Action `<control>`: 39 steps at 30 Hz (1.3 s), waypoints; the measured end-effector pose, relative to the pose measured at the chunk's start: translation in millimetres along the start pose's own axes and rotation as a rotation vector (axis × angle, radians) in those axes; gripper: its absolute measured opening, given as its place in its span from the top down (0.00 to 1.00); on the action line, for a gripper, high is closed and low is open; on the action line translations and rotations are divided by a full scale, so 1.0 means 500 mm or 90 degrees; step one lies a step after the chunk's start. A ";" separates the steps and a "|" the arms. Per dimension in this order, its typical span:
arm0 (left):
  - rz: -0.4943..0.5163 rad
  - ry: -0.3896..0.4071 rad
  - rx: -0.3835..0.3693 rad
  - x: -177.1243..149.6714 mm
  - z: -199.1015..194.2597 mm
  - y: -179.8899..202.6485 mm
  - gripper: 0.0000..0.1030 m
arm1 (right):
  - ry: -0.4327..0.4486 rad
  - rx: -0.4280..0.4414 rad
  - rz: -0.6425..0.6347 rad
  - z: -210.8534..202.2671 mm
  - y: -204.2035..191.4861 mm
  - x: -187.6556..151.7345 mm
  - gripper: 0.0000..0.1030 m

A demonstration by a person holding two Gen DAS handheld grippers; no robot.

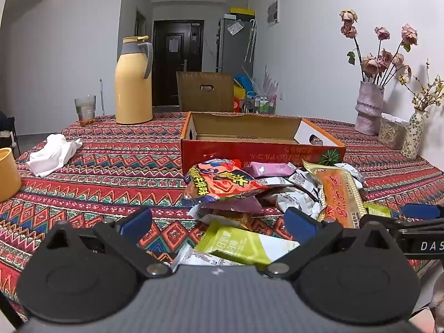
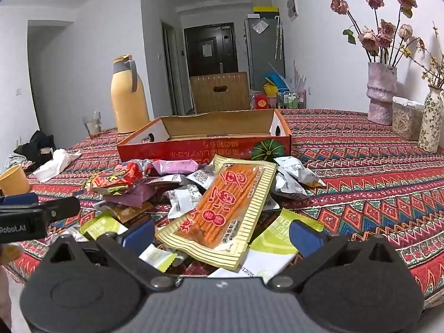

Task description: Organize snacks

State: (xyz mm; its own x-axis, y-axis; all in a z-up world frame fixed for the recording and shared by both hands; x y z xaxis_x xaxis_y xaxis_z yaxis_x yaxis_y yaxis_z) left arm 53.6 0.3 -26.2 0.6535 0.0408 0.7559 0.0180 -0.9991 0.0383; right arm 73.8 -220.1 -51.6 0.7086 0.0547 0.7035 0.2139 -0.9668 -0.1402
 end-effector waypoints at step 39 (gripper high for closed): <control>0.001 0.000 0.003 -0.005 0.012 -0.002 0.00 | -0.005 0.000 0.000 0.013 -0.004 -0.004 0.00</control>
State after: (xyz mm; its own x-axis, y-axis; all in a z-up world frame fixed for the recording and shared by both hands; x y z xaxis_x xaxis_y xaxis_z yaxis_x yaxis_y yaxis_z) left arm 56.2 1.4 -32.2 0.6529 0.0400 0.7564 0.0211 -0.9992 0.0345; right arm 76.2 -216.9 -57.2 0.7142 0.0568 0.6976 0.2141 -0.9667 -0.1404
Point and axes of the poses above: each gripper's, at about its wrist camera, not at the fingertips, and z roughly the way its jaws point, y to its right, x to its top, the point moved 6 cm from there along z, roughly the way its jaws point, and after that the axes turned 15 degrees about -y, right-handed, at the moved point
